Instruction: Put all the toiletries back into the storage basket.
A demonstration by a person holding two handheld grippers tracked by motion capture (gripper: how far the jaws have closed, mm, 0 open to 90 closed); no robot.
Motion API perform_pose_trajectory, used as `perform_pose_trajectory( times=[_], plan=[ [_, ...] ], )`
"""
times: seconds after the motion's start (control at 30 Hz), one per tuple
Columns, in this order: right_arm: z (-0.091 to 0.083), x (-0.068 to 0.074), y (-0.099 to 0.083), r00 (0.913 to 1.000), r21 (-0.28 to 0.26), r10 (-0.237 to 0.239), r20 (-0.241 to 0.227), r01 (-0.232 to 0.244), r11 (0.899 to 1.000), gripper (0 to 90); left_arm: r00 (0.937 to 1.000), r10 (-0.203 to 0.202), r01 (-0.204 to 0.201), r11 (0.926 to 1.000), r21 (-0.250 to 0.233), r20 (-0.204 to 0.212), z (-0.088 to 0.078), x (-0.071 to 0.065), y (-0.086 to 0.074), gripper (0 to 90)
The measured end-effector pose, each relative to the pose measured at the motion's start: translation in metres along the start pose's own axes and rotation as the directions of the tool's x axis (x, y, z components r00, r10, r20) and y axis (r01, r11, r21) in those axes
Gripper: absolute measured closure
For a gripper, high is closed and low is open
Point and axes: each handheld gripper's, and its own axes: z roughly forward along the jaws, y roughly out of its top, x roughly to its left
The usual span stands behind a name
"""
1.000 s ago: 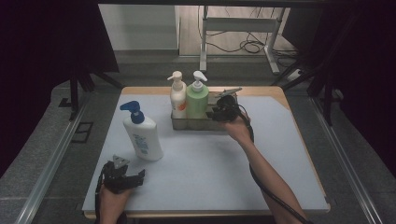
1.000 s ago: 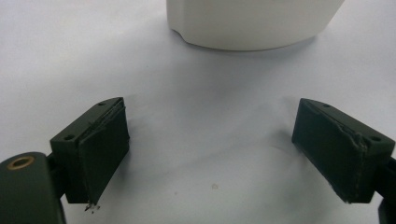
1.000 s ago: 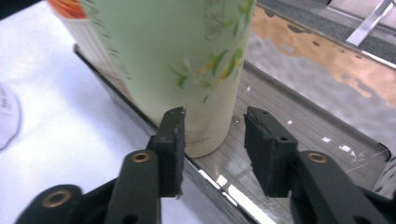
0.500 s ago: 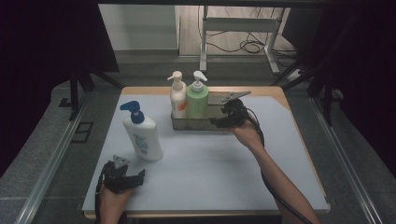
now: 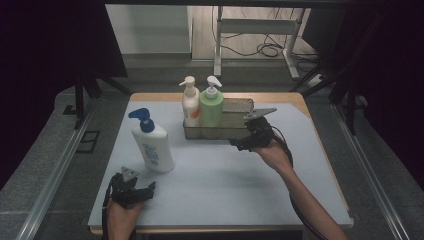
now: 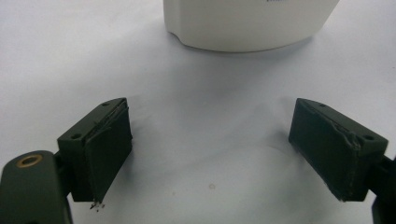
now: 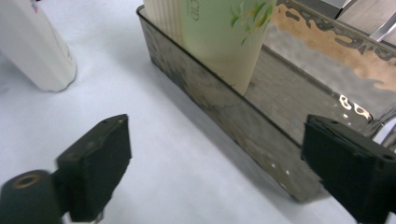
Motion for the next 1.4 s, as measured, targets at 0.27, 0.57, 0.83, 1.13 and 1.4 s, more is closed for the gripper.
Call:
perform_pose_trajectory(
  times=[0.27, 0.57, 0.83, 1.13, 1.4],
  plan=[
    [-0.017, 0.007, -0.013, 0.9994, -0.003, -0.031, 0.012, 0.031, 1.000, 0.0, 1.0000, -0.006, 0.006, 1.0000, 0.003, 0.001, 0.000, 0.000, 0.000, 12.8],
    [-0.035, 0.009, -0.029, 0.9966, -0.016, -0.074, 0.036, 0.075, 0.997, 0.0, 0.9999, -0.011, 0.011, 0.9999, 0.006, -0.003, 0.000, 0.000, 0.000, 13.2],
    [-0.050, 0.014, -0.046, 0.9968, -0.030, -0.073, 0.033, 0.074, 0.997, 0.0, 0.9999, -0.015, 0.015, 0.9999, 0.007, -0.001, -0.002, 0.000, 0.002, 17.4],
    [-0.061, 0.016, -0.071, 0.9983, -0.038, -0.047, 0.034, 0.048, 0.998, 0.0, 0.9996, 0.012, -0.012, 0.9999, 0.006, -0.027, -0.005, 0.005, 0.004, 30.7],
    [-0.061, 0.018, -0.095, 0.9981, -0.012, -0.046, 0.040, 0.046, 0.999, 0.0, 1.0000, 0.000, 0.000, 1.0000, -0.006, -0.006, -0.008, 0.015, 0.007, 43.0]
  ],
)
